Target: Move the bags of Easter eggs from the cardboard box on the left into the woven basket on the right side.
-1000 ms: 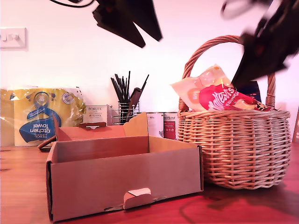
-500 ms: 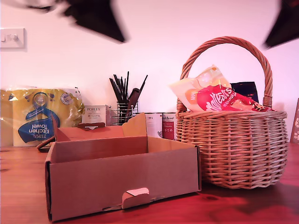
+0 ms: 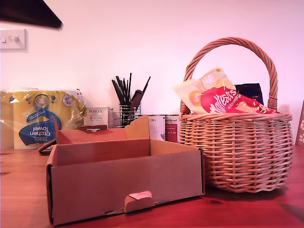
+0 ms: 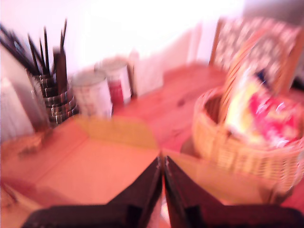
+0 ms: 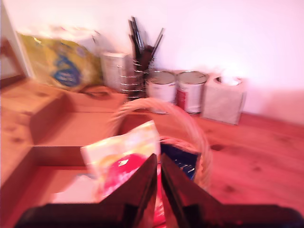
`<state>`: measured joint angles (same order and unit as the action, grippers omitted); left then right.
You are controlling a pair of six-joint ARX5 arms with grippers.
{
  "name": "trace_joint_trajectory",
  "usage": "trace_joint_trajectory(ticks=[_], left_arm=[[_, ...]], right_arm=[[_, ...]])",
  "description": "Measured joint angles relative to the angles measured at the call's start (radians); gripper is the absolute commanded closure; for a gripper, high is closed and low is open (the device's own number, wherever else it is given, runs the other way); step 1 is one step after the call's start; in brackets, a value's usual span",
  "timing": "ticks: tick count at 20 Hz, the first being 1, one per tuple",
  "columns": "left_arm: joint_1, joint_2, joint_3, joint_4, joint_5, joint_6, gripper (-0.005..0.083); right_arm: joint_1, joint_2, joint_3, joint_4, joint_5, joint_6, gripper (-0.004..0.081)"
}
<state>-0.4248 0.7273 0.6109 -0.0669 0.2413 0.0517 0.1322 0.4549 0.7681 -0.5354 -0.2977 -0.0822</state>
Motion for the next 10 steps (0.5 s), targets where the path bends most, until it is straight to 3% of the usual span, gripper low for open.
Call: trace_joint_trajectory(ticks=[4, 10], left_arm=[[-0.007, -0.086, 0.001, -0.005, 0.001, -0.019, 0.0793], [-0.007, -0.045, 0.002, -0.097, 0.001, -0.021, 0.0793]], right_arm=[[0.0, -0.042, 0.0, -0.056, -0.006, -0.016, 0.0783], [0.0, -0.031, 0.0, -0.127, -0.006, -0.01, 0.0783]])
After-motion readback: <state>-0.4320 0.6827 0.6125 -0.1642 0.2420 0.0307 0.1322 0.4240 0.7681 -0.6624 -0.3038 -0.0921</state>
